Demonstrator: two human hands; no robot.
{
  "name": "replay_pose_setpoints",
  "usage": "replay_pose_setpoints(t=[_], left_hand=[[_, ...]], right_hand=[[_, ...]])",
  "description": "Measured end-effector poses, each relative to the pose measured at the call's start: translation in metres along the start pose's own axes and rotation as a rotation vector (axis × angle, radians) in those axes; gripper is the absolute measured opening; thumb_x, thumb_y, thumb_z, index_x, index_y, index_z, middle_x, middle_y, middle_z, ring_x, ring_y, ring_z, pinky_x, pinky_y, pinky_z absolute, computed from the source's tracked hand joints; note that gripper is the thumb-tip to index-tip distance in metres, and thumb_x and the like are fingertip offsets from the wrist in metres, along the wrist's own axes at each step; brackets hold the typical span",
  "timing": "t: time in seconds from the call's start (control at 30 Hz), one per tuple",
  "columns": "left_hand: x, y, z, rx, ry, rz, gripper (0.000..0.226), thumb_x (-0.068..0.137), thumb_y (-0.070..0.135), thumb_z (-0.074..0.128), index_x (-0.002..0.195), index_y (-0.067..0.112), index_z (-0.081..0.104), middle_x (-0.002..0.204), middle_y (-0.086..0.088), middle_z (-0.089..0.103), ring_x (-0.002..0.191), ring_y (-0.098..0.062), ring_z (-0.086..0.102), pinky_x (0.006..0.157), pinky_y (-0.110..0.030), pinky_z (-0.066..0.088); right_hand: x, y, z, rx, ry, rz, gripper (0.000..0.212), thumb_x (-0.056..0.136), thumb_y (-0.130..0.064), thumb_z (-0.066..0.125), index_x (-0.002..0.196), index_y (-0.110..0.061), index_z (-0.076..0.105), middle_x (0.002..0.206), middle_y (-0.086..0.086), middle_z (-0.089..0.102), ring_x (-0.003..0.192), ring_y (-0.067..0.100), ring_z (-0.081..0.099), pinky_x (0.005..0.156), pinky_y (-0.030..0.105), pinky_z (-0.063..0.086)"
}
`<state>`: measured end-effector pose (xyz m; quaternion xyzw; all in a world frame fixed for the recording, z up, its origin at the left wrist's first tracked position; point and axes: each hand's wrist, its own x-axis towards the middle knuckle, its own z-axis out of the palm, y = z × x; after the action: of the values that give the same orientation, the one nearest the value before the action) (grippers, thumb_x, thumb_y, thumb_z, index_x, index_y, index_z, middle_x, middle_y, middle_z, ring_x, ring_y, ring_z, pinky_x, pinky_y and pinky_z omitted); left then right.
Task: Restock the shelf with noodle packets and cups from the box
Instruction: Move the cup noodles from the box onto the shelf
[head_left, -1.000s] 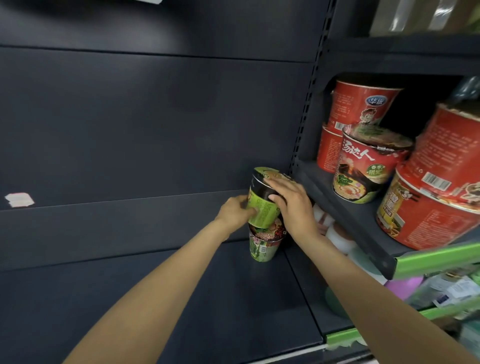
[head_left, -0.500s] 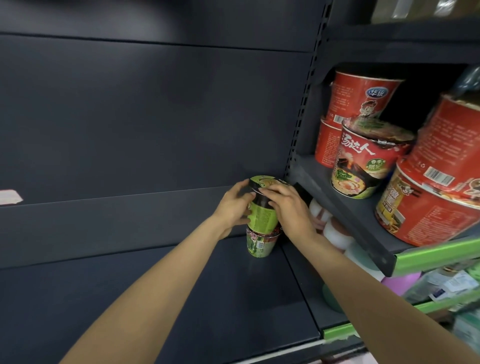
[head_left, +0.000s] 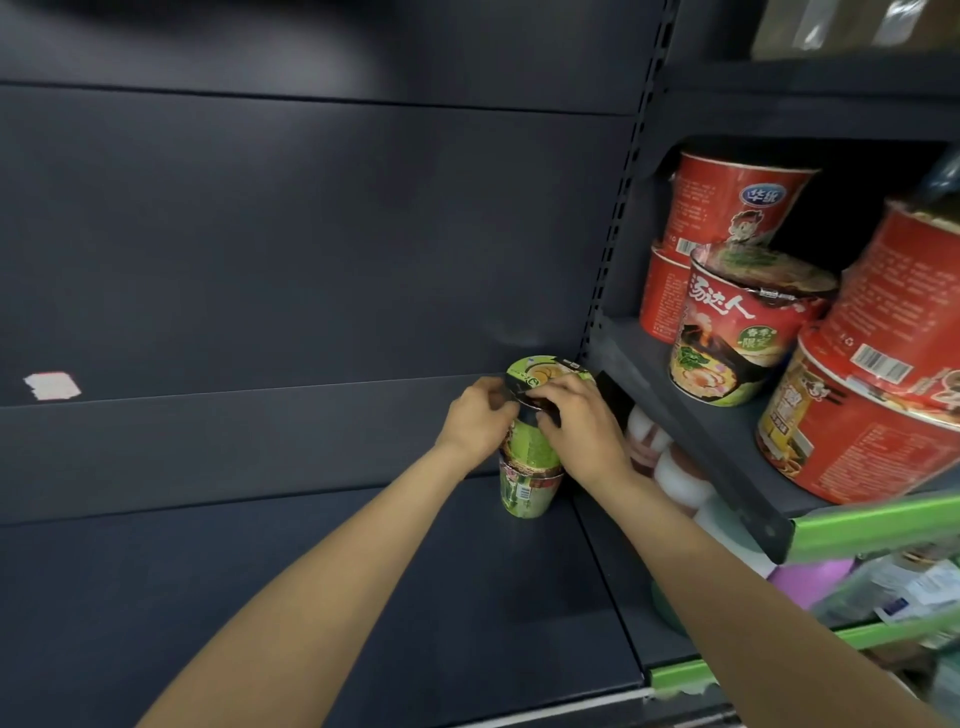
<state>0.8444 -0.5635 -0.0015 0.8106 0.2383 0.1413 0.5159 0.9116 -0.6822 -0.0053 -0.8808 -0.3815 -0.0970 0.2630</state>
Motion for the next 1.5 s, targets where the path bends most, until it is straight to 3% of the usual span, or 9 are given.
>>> replay_pose_setpoints(t=[0.13, 0.33, 0.7, 0.93, 1.03, 1.13, 1.2, 1.37, 1.5], left_hand=[[-0.012, 0.002, -0.025, 0.196, 0.097, 0.124, 0.035, 0.092, 0.018, 0.052, 0.127, 0.012, 0.054, 0.121, -0.006, 0.062, 0.114, -0.016, 0.055, 0.085, -0.014, 0.038], [-0.056, -0.003, -0.087, 0.398, 0.329, 0.256, 0.028, 0.093, 0.024, 0.050, 0.120, 0.021, 0.055, 0.096, 0.004, 0.066, 0.088, -0.016, 0.062, 0.075, -0.033, 0.051], [-0.167, -0.088, -0.273, 0.761, 0.490, 0.102, 0.027, 0.095, 0.032, 0.045, 0.117, 0.020, 0.056, 0.111, 0.003, 0.063, 0.101, -0.020, 0.059, 0.081, -0.033, 0.047], [-0.250, -0.168, -0.422, 0.719, 0.437, -0.035, 0.024, 0.094, 0.031, 0.049, 0.114, 0.021, 0.057, 0.107, 0.003, 0.065, 0.096, -0.020, 0.061, 0.076, -0.034, 0.050], [-0.273, -0.204, -0.478, 0.641, 0.430, -0.098, 0.018, 0.090, 0.026, 0.054, 0.105, 0.020, 0.061, 0.093, 0.001, 0.068, 0.091, -0.024, 0.063, 0.078, -0.037, 0.051], [-0.291, -0.236, -0.523, 0.492, 0.471, -0.123, 0.010, 0.088, 0.016, 0.057, 0.097, 0.018, 0.062, 0.071, 0.006, 0.061, 0.080, -0.023, 0.064, 0.068, -0.026, 0.047], [-0.299, -0.253, -0.549, 0.466, 0.494, -0.150, 0.012, 0.089, 0.013, 0.056, 0.099, 0.013, 0.063, 0.076, 0.003, 0.060, 0.076, -0.018, 0.060, 0.062, -0.018, 0.039], [-0.292, -0.296, -0.612, 0.499, 0.577, -0.179, 0.026, 0.088, 0.017, 0.057, 0.112, 0.010, 0.061, 0.105, -0.004, 0.065, 0.093, -0.023, 0.061, 0.081, -0.033, 0.048], [-0.266, -0.329, -0.654, 0.600, 0.498, -0.226, 0.043, 0.085, 0.019, 0.063, 0.124, 0.007, 0.052, 0.120, -0.012, 0.058, 0.110, -0.027, 0.055, 0.089, -0.030, 0.039]], right_hand=[[-0.002, -0.018, 0.002, 0.085, 0.018, 0.033, 0.033, 0.090, -0.010, 0.055, 0.122, -0.015, 0.060, 0.120, 0.002, 0.053, 0.119, 0.019, 0.045, 0.097, 0.029, 0.039], [-0.006, -0.080, 0.015, 0.244, -0.025, -0.016, 0.030, 0.091, -0.007, 0.051, 0.118, -0.013, 0.061, 0.115, 0.007, 0.055, 0.111, 0.022, 0.051, 0.094, 0.029, 0.038], [-0.031, -0.284, 0.080, 0.346, -0.181, -0.230, 0.026, 0.091, -0.010, 0.050, 0.112, -0.019, 0.063, 0.098, -0.004, 0.054, 0.093, 0.012, 0.054, 0.082, 0.031, 0.048], [-0.071, -0.438, 0.145, 0.385, -0.275, -0.215, 0.024, 0.093, -0.013, 0.048, 0.108, -0.020, 0.065, 0.103, -0.001, 0.059, 0.095, 0.015, 0.058, 0.082, 0.035, 0.051], [-0.084, -0.496, 0.173, 0.394, -0.299, -0.226, 0.024, 0.094, -0.014, 0.047, 0.109, -0.020, 0.065, 0.104, -0.001, 0.059, 0.092, 0.013, 0.058, 0.080, 0.032, 0.050], [-0.092, -0.543, 0.198, 0.412, -0.336, -0.240, 0.025, 0.094, -0.014, 0.047, 0.110, -0.020, 0.064, 0.102, -0.004, 0.056, 0.089, 0.010, 0.055, 0.078, 0.028, 0.050], [-0.093, -0.571, 0.215, 0.422, -0.376, -0.261, 0.025, 0.094, -0.013, 0.047, 0.113, -0.020, 0.063, 0.104, -0.003, 0.056, 0.092, 0.011, 0.057, 0.081, 0.029, 0.050], [-0.078, -0.628, 0.260, 0.445, -0.453, -0.296, 0.030, 0.094, -0.019, 0.053, 0.124, -0.019, 0.055, 0.115, 0.000, 0.053, 0.104, 0.013, 0.055, 0.088, 0.028, 0.046], [-0.058, -0.664, 0.300, 0.479, -0.549, -0.273, 0.046, 0.091, -0.026, 0.058, 0.134, -0.020, 0.044, 0.126, 0.004, 0.046, 0.115, 0.018, 0.050, 0.089, 0.026, 0.041]])
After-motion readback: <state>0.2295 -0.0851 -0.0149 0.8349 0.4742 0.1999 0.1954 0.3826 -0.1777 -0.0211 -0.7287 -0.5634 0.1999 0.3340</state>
